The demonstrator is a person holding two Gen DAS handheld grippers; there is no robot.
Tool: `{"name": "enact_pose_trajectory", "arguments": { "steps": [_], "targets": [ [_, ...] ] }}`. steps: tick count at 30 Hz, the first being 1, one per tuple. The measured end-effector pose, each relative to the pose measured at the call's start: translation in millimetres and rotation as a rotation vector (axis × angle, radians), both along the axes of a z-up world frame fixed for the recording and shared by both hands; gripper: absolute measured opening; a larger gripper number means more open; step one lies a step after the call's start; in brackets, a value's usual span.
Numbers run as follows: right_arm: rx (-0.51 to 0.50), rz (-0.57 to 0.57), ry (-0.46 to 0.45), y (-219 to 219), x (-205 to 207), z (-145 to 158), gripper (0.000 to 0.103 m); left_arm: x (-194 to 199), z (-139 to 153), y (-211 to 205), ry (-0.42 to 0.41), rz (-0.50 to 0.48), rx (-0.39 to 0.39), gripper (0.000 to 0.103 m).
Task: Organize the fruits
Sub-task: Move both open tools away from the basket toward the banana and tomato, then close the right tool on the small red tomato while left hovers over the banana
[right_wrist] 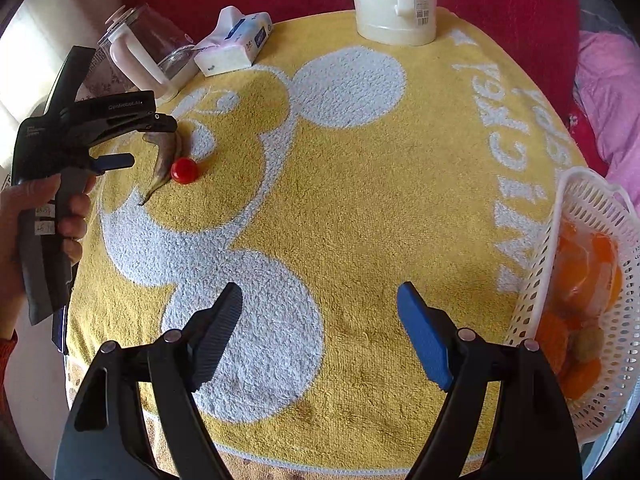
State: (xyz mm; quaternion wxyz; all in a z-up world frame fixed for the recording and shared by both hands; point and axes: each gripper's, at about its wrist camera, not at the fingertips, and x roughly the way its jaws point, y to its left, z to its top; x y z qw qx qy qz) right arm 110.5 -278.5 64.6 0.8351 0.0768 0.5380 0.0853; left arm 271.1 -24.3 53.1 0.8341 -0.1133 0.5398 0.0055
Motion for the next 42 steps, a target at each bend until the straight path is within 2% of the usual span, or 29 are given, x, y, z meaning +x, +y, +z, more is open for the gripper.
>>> {"name": "enact_pose_trajectory", "arguments": {
  "steps": [2,4,6,14,17,19,20,28,42],
  "targets": [
    [-0.002,0.002,0.001,0.6,0.3,-0.7,0.081,7.3,-4.1,0.6,0.002,0.005,0.002,0.085],
    [-0.004,0.005,0.0,1.5,0.6,-1.3,0.081,13.8,-8.8,0.0,0.008,0.005,0.003,0.077],
    [-0.007,0.008,0.0,2.7,1.3,-1.7,0.081,19.0,-13.3,-0.2,0.017,0.006,0.005,0.073],
    [-0.01,0.017,0.001,7.0,4.8,-3.1,0.081,26.6,-26.4,-1.7,0.017,0.012,0.031,0.064],
    [-0.011,0.022,0.0,9.5,5.9,-3.4,0.081,27.4,-28.2,-8.0,0.007,-0.005,0.071,0.062],
    [-0.012,0.026,0.0,11.8,6.7,-3.8,0.081,25.4,-29.0,-12.3,0.001,-0.018,0.115,0.053],
    [-0.012,0.029,0.0,12.8,7.1,-4.0,0.081,23.0,-28.7,-12.7,-0.006,-0.026,0.122,0.053],
    [-0.012,0.059,0.0,25.0,11.7,-4.9,0.081,10.8,-23.8,-13.4,-0.02,-0.068,0.13,0.041],
    [-0.017,0.105,0.0,46.5,24.3,-9.1,0.081,-26.9,-3.9,12.0,-0.065,-0.078,0.131,0.033]
  ]
}}
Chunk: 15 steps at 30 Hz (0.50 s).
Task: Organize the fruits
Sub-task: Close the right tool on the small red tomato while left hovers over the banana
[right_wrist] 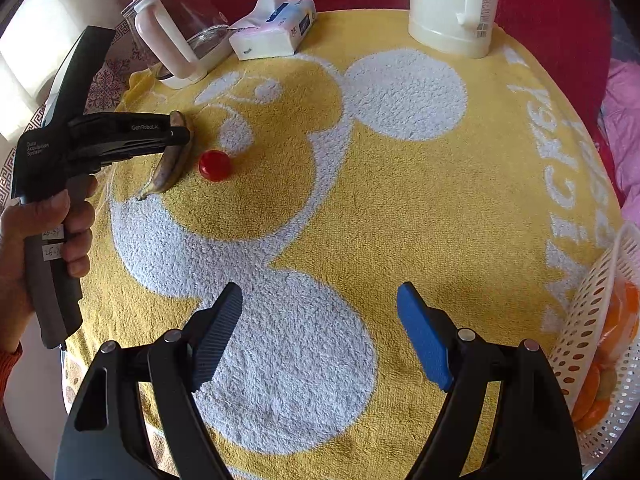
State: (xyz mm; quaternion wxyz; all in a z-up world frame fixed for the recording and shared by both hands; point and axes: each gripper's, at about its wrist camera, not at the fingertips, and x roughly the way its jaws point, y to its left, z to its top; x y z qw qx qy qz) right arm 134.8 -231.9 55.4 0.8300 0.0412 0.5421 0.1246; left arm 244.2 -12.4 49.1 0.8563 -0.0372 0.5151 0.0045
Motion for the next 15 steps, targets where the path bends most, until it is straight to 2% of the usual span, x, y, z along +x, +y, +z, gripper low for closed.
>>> {"name": "enact_pose_trajectory", "arguments": {
  "steps": [2,9,15],
  "targets": [
    [0.002,0.006,0.002,3.5,1.6,-1.3,0.081,-4.4,3.8,4.8,-0.008,0.004,0.006,0.032],
    [-0.004,0.037,-0.009,17.8,8.7,-2.3,0.081,-16.3,5.0,32.3,0.015,0.042,-0.059,0.032],
    [0.003,0.09,-0.054,43.0,37.4,0.1,0.081,-30.2,8.1,45.5,0.017,0.056,-0.056,0.036]
  ]
}}
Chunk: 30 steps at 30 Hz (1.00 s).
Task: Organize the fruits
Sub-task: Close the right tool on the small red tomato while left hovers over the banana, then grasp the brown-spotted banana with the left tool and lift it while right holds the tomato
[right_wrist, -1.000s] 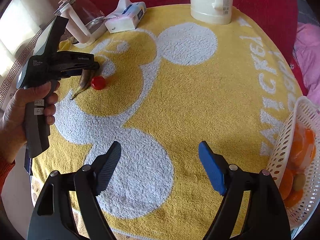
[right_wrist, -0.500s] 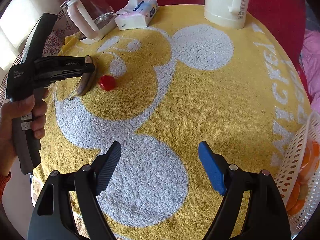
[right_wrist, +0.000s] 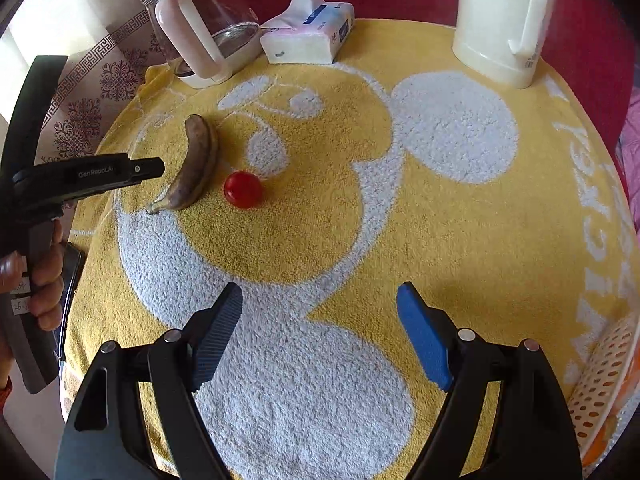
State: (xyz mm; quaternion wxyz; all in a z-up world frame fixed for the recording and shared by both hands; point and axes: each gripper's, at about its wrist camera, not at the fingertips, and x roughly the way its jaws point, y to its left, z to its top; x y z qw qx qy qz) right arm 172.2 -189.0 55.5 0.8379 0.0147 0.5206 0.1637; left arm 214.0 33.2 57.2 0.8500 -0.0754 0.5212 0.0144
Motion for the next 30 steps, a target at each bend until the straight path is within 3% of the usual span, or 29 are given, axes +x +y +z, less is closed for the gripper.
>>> {"name": "enact_pose_trajectory", "arguments": {
  "steps": [3,8,11,20,30],
  "targets": [
    [-0.005,0.051,-0.032,19.7,19.1,0.6,0.081,-7.6,2.3,7.7,-0.009,0.007,-0.006,0.059],
    [-0.035,0.13,-0.047,50.4,46.1,-7.1,0.076,-14.0,2.5,18.6,-0.005,0.015,-0.013,0.06],
    [-0.064,0.165,-0.044,64.5,58.4,-13.5,0.06,-18.8,1.0,26.2,0.001,0.027,-0.01,0.064],
    [-0.11,0.193,-0.03,76.7,64.2,-23.3,0.03,-25.2,-4.3,41.5,0.013,0.048,-0.019,0.064],
    [-0.049,0.101,-0.01,39.5,38.0,-11.4,0.029,-12.8,-5.5,16.5,0.005,-0.016,-0.038,0.064]
  ]
}}
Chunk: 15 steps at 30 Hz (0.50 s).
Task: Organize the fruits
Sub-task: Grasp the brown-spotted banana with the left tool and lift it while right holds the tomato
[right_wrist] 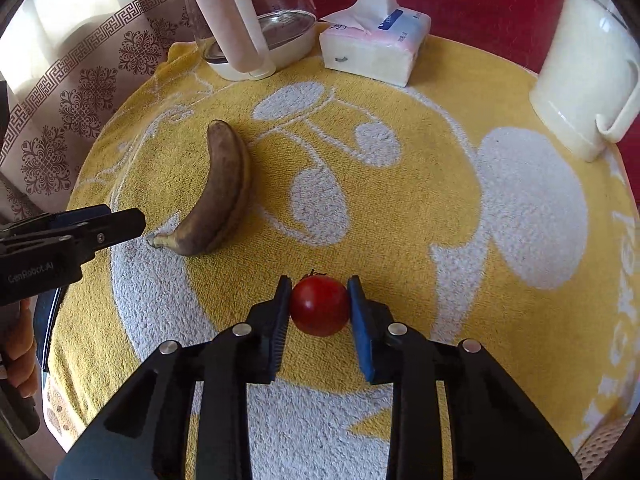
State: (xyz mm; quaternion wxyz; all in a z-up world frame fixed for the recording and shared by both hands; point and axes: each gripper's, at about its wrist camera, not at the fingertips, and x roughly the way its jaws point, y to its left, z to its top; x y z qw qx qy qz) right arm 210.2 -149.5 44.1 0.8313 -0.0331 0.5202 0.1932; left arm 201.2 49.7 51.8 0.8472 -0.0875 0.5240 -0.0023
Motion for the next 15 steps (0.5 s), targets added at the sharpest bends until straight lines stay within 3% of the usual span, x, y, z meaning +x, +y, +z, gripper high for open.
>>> {"name": "enact_pose_trajectory", "arguments": {
  "steps": [8,15],
  "targets": [
    [0.015,-0.082,0.032,-36.0,-29.2,-1.3,0.029,22.4,-8.9,-36.4,0.007,-0.062,-0.031,0.064],
    [0.018,-0.118,0.039,-54.2,-49.4,-1.5,0.029,45.7,-24.7,-55.5,0.039,-0.067,0.042,0.064]
  ]
}}
